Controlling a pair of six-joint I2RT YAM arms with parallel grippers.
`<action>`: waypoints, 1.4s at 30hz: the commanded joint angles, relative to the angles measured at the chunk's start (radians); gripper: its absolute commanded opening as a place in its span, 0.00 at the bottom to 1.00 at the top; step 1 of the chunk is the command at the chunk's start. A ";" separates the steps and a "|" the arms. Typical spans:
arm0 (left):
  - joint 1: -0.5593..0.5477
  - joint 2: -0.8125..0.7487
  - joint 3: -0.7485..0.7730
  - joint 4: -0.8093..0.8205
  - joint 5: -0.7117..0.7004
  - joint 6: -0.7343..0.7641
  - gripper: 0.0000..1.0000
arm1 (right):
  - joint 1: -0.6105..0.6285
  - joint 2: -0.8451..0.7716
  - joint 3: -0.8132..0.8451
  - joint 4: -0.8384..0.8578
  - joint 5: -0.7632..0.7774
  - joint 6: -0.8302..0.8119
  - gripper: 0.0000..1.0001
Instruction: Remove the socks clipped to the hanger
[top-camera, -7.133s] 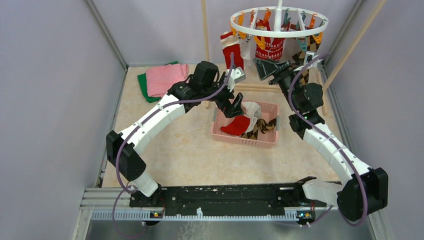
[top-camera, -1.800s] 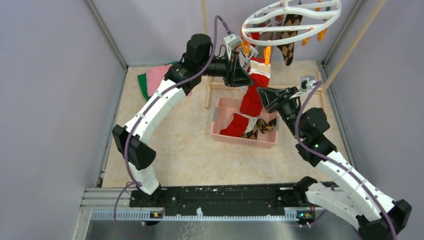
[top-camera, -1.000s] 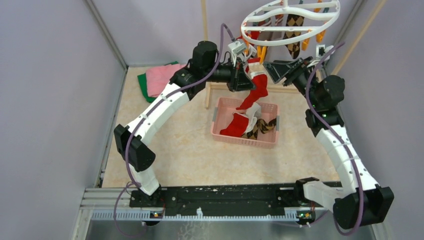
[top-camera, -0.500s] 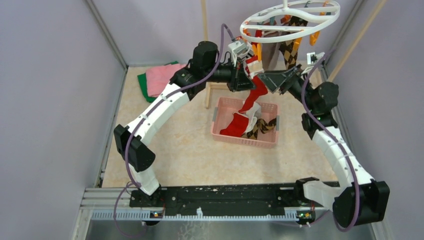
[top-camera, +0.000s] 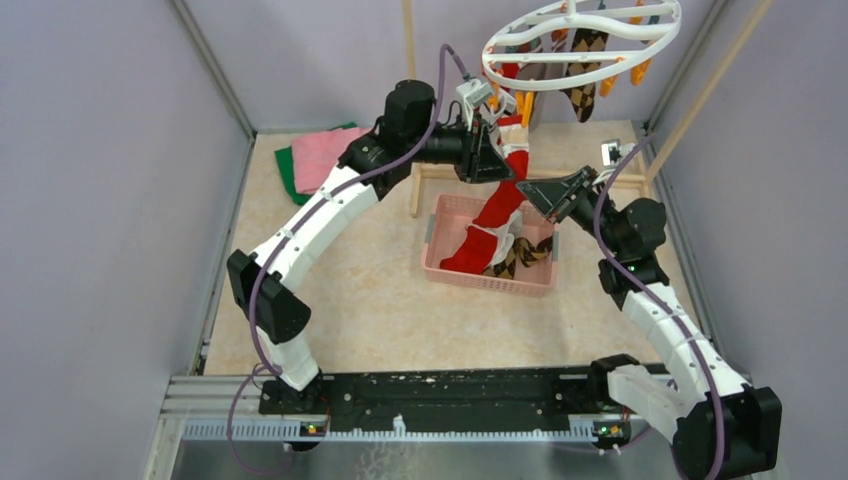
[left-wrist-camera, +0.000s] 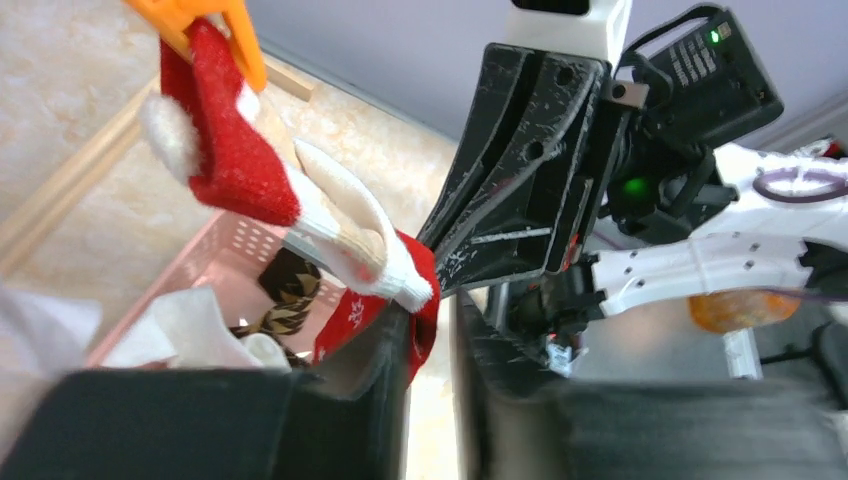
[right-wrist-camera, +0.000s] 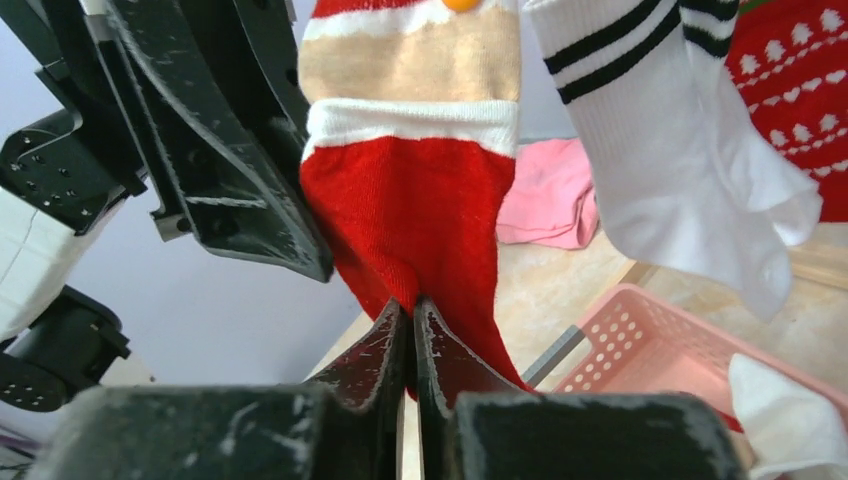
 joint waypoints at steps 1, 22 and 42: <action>-0.005 -0.039 0.077 0.019 0.047 -0.035 0.40 | 0.003 0.001 -0.013 0.118 -0.006 0.011 0.00; 0.052 0.164 0.354 0.215 -0.071 -0.243 0.96 | 0.019 0.033 0.012 0.113 -0.044 0.017 0.00; 0.049 0.217 0.355 0.233 -0.223 -0.253 0.83 | 0.057 0.112 0.062 0.167 -0.067 0.045 0.00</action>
